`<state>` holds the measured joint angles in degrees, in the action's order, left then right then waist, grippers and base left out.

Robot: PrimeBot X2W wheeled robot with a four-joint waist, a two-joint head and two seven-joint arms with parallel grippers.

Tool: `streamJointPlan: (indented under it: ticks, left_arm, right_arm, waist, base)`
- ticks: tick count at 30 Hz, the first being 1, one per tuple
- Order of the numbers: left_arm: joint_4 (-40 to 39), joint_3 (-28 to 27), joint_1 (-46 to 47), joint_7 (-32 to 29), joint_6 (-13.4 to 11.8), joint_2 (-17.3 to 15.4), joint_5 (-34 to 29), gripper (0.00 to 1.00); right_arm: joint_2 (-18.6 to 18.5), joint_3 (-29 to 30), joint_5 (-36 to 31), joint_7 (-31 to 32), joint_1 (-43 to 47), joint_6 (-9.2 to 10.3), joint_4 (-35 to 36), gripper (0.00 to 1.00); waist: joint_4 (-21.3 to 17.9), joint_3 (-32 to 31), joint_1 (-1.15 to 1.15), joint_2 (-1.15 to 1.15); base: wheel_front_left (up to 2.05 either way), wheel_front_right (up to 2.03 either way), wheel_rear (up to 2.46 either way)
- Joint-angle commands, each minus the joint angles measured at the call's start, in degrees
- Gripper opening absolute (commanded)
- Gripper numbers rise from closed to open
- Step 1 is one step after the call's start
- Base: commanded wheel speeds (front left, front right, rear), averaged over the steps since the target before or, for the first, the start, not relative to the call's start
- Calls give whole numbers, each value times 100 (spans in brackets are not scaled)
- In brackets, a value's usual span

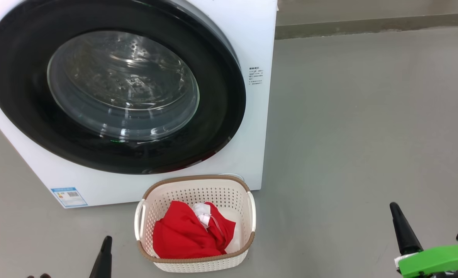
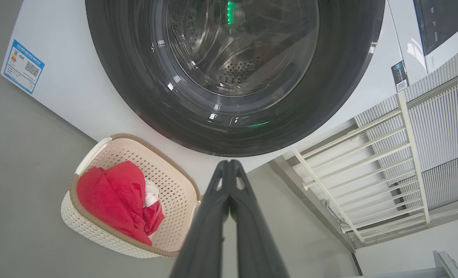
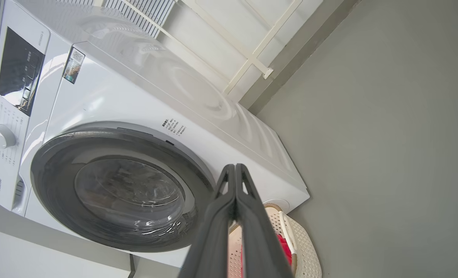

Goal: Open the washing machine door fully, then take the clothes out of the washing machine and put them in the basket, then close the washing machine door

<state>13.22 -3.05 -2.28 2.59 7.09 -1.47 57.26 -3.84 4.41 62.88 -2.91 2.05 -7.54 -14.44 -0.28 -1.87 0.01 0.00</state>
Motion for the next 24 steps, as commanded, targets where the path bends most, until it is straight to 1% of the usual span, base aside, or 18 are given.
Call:
streamJointPlan:
  ticks: [1,24]
  left_arm:
    - [-116,-136,268,-30,22,-95,156,0]
    - [-31,-230,517,-410,30,-115,1589,0]
  right_arm:
    - [-64,-30,135,41,-290,3,142,0]
    - [5,77,1334,430,-520,4,99,0]
  waist:
    - [1,4,0,0]
    - [12,91,0,0]
  base:
    - [0,0,0]
    - [0,0,0]
